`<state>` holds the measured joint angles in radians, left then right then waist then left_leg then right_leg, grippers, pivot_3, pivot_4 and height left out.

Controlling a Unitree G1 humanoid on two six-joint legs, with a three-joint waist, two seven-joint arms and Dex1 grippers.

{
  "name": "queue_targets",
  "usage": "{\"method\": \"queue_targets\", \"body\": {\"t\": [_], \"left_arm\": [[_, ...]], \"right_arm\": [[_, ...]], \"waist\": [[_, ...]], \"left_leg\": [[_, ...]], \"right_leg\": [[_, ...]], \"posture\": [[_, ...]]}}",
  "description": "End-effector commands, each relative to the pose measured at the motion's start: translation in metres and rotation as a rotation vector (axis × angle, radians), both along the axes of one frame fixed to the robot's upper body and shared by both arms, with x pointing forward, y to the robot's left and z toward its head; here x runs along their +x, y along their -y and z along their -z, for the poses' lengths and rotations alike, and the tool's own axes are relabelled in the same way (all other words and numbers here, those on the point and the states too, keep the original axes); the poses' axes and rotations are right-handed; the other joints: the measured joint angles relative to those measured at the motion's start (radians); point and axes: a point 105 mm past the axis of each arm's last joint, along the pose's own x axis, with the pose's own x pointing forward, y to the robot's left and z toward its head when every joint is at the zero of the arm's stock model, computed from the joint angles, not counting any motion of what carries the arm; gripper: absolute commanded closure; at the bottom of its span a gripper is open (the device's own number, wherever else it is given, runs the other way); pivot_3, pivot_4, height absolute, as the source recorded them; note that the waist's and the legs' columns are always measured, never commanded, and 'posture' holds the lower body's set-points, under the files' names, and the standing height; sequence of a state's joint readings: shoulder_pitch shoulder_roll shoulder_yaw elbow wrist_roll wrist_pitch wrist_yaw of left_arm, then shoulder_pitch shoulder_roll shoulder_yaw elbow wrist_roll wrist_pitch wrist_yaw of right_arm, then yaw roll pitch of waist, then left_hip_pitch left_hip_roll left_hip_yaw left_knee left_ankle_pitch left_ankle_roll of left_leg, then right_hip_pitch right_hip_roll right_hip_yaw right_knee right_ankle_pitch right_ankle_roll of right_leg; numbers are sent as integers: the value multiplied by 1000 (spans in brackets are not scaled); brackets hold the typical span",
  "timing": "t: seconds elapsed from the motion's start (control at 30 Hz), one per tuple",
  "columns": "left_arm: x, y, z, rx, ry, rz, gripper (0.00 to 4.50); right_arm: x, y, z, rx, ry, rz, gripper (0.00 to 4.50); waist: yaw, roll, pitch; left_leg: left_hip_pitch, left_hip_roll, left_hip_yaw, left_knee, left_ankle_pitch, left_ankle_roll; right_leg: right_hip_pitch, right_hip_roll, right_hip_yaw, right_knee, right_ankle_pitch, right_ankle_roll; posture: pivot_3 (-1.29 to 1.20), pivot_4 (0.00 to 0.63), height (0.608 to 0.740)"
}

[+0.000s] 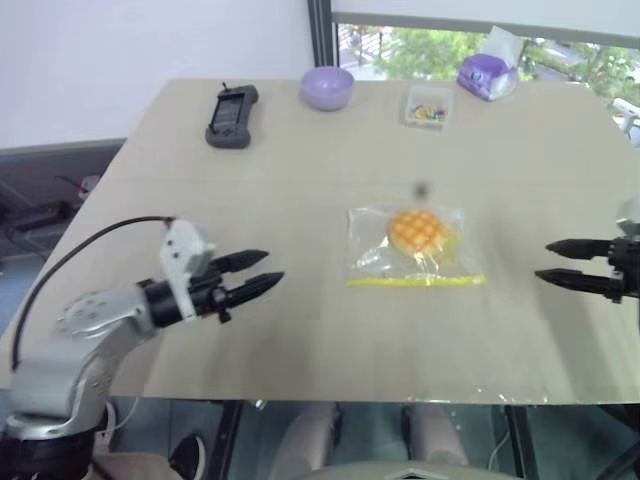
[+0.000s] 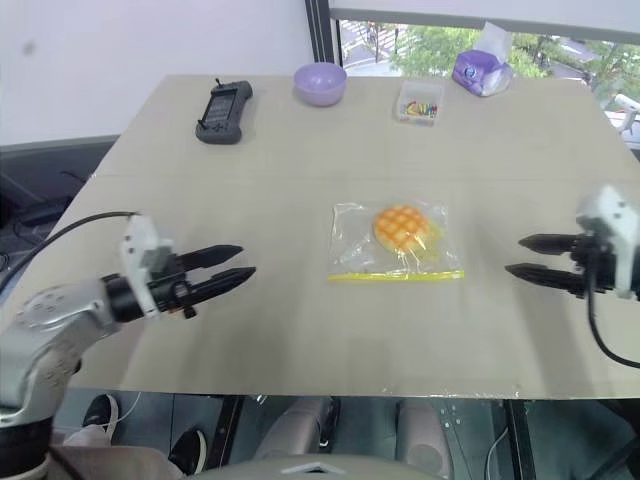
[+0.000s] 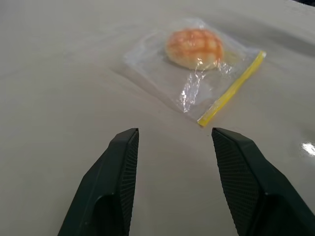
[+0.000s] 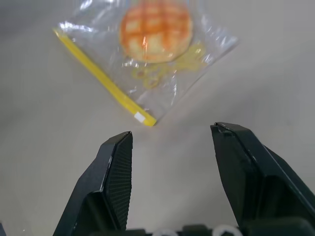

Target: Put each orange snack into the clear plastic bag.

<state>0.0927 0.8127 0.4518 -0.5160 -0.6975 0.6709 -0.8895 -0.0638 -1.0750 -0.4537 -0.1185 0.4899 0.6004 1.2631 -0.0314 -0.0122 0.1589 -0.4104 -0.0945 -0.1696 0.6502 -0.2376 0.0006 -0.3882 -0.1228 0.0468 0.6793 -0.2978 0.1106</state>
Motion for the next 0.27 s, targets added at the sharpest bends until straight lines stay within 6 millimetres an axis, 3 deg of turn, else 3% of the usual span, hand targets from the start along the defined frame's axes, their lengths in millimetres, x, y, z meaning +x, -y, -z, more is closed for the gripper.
{"method": "queue_targets", "body": {"t": [0.03, 0.27], "left_arm": [[-12, -14, -15, 15, 33, -52, 2014], [-26, -19, -16, 41, 22, -58, 2014]], "right_arm": [[-8, 21, -18, -9, 97, 26, 1749], [-16, 43, -26, 12, 128, 33, 1749]], "waist": [[2, 1, 0], [7, 1, 2]], "left_leg": [[3, 0, 0, -1, 0, 0], [12, 2, 4, -4, -1, 1]], "right_leg": [[3, 0, 0, -1, 0, 0], [12, 0, 1, -3, 0, 0]], "posture": [[0, 150, 740], [0, 150, 740]]}}
